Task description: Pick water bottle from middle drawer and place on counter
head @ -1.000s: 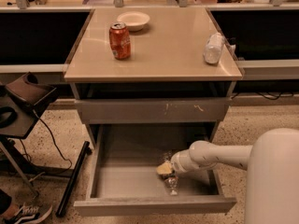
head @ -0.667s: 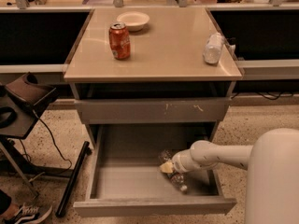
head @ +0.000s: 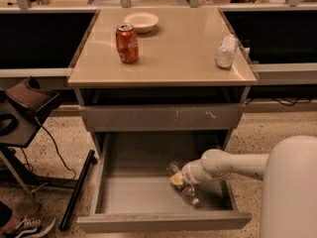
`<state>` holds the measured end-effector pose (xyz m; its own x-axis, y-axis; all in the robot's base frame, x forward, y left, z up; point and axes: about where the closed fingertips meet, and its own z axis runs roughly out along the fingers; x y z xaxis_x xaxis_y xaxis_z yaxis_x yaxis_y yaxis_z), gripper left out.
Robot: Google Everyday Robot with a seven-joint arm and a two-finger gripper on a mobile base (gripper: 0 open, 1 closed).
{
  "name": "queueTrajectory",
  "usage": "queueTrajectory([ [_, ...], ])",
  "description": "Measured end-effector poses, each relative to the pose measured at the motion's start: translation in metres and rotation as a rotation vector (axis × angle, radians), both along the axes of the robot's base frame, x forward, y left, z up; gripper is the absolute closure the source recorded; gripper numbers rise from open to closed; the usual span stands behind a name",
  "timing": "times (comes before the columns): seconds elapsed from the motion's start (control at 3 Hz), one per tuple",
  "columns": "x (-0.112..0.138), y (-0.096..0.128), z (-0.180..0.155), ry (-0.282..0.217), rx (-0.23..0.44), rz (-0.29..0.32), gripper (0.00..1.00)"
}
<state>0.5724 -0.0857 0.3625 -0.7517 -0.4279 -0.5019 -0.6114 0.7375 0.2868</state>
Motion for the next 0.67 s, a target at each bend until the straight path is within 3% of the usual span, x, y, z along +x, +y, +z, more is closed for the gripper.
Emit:
queueTrajectory([
  [0.33,0.004,-0.019,0.023,-0.052,0.039,-0.007,1.00],
  [0.67,0.041,-0.038,0.128,-0.228,0.174,0.016,1.00],
])
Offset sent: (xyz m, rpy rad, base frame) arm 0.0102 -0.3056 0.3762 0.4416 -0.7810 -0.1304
